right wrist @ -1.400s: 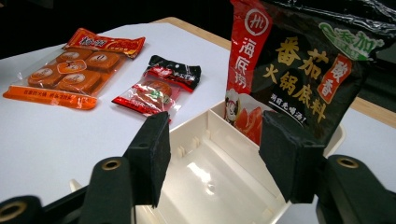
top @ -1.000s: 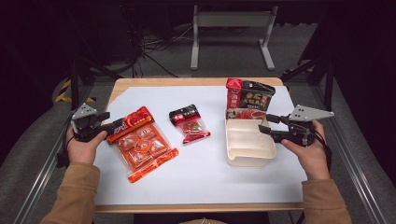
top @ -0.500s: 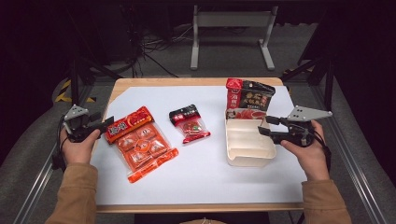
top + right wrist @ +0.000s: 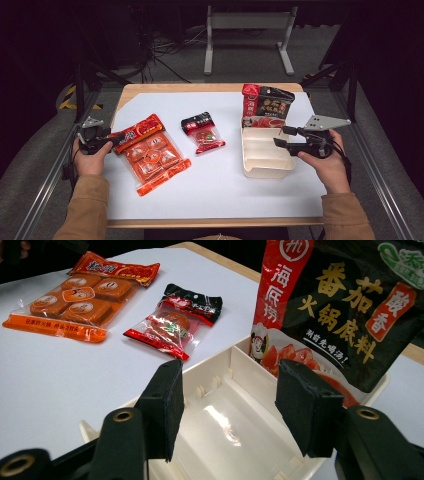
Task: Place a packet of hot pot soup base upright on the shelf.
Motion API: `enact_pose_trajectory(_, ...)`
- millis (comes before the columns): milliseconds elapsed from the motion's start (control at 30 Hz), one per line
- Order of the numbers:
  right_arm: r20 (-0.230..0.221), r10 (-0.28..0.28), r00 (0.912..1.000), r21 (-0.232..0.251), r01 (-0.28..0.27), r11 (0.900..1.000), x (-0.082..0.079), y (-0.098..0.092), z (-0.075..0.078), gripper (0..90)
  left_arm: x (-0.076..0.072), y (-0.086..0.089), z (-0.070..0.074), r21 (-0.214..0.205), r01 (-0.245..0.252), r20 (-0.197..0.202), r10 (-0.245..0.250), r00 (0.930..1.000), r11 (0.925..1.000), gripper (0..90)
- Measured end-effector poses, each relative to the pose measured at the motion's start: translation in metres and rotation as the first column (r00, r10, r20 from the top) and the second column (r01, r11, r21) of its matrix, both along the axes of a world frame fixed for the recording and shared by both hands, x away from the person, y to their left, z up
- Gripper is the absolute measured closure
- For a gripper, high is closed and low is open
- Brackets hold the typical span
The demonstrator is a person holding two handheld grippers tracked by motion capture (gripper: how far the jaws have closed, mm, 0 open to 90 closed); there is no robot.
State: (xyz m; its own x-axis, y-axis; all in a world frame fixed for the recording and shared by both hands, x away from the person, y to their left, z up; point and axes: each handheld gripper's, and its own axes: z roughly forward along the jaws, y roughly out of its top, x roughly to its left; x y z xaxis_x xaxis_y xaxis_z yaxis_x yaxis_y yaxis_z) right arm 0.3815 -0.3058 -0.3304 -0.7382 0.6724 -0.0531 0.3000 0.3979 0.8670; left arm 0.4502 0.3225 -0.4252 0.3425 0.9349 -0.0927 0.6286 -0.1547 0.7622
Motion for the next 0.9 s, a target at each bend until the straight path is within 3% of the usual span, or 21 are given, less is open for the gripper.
enact_pose_trajectory(367,-0.009,0.002,1.0000,0.005,-0.002,1.0000,0.000,0.002,-0.001,43.1,0.007,0.006,-0.012,-0.034,-0.018,-0.084,0.015,0.9964,0.9993,28.8)
enact_pose_trajectory(467,-0.010,0.003,0.9999,0.008,-0.003,1.0000,0.000,0.002,-0.001,43.0,0.007,0.007,-0.013,-0.016,-0.026,-0.100,0.024,0.9947,0.9995,28.5)
enact_pose_trajectory(633,-0.011,0.003,0.9999,0.004,-0.002,1.0000,0.001,0.003,-0.002,42.9,0.004,0.012,-0.014,-0.018,-0.068,-0.091,0.066,0.9936,0.9975,26.4)
enact_pose_trajectory(700,-0.011,0.003,0.9999,0.004,-0.003,1.0000,0.001,0.003,-0.002,42.7,0.004,0.012,-0.016,-0.042,-0.062,-0.107,0.057,0.9926,0.9972,26.3)
enact_pose_trajectory(900,-0.013,0.006,0.9999,0.007,-0.006,1.0000,0.002,0.004,-0.003,41.8,0.007,0.008,-0.020,-0.058,-0.025,-0.143,0.017,0.9895,0.9980,28.8)
